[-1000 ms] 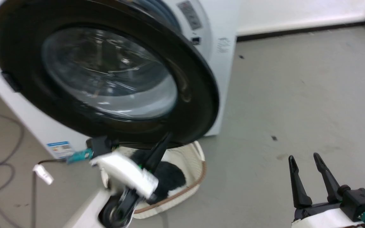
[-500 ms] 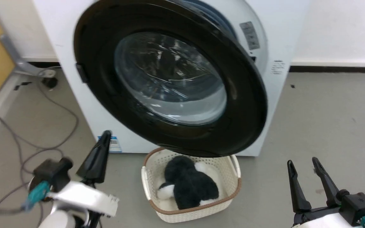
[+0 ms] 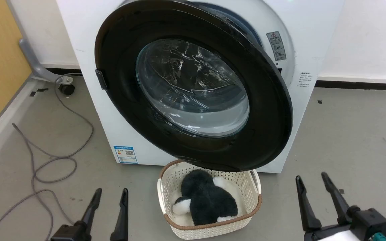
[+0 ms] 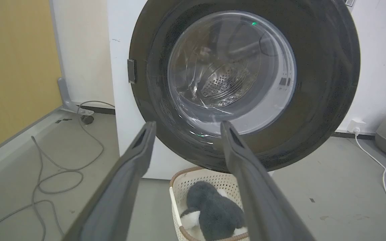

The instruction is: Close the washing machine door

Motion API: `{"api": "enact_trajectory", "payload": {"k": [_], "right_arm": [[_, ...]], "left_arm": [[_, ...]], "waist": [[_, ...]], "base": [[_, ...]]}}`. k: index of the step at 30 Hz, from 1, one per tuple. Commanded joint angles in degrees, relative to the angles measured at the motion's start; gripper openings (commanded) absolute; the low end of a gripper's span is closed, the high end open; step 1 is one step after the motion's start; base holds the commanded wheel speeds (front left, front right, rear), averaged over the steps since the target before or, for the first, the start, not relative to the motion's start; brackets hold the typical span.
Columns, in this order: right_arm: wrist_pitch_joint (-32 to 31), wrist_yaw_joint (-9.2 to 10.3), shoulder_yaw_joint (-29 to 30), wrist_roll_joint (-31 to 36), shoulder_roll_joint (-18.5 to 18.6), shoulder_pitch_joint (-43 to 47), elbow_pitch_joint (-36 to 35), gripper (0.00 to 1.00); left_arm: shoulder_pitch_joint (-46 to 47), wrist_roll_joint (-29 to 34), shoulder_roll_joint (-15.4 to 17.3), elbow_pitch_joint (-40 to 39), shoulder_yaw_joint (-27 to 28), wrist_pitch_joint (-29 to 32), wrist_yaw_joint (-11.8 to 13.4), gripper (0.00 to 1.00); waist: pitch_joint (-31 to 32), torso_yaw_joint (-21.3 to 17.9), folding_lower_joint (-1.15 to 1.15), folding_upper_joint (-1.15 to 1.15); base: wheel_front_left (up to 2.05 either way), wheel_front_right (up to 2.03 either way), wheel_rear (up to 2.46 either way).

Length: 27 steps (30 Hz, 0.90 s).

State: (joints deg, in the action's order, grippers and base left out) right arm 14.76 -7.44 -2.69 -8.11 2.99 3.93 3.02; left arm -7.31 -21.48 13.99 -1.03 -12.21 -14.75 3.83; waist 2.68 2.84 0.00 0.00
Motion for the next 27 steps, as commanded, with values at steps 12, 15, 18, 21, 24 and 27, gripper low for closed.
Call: {"api": "enact_trajectory", "payload": {"k": [12,15,18,21,24,27], "right_arm": [[0.24,-0.05,-1.79,-1.62,1.02,1.31,0.83,0.0],[0.15,-0.05,-3.6,-2.22,2.44,0.81,0.79,0.0],[-0.61,-0.05,-6.73,-2.99,4.92,-0.66,0.47,0.0],[-1.81,-0.05,-9.73,-3.97,8.16,-3.65,0.0,0.0],[-2.94,-0.05,-11.58,-5.8,11.87,-7.82,0.51,0.0],[-3.96,-0.05,-13.25,-7.59,15.63,-12.46,2.02,0.0]], "left_arm": [[-1.44,6.53,-5.64,1.62,3.97,-0.25,-3.55,1.0],[-1.13,7.35,-6.45,1.67,4.69,-0.25,-4.36,1.0],[-0.69,8.17,-7.09,1.52,4.98,-0.25,-5.25,1.0],[0.44,8.89,-7.79,1.13,5.27,-0.25,-5.85,1.0],[1.85,9.51,-8.58,1.01,4.97,-0.25,-6.44,1.0],[3.72,10.04,-9.3,1.19,4.36,-0.25,-7.06,1.0]], "waist": [[-0.72,2.02,0.0,0.0],[-1.55,2.9,0.0,0.0],[-2.84,4.03,0.0,0.0],[-5.16,5.26,0.0,0.0],[-7.58,6.71,0.0,0.0],[-10.07,8.33,0.0,0.0]], "base": [[0.0,0.0,0.0],[0.0,0.0,0.0],[0.0,0.0,0.0],[0.0,0.0,0.0],[0.0,0.0,0.0],[0.0,0.0,0.0]]}}
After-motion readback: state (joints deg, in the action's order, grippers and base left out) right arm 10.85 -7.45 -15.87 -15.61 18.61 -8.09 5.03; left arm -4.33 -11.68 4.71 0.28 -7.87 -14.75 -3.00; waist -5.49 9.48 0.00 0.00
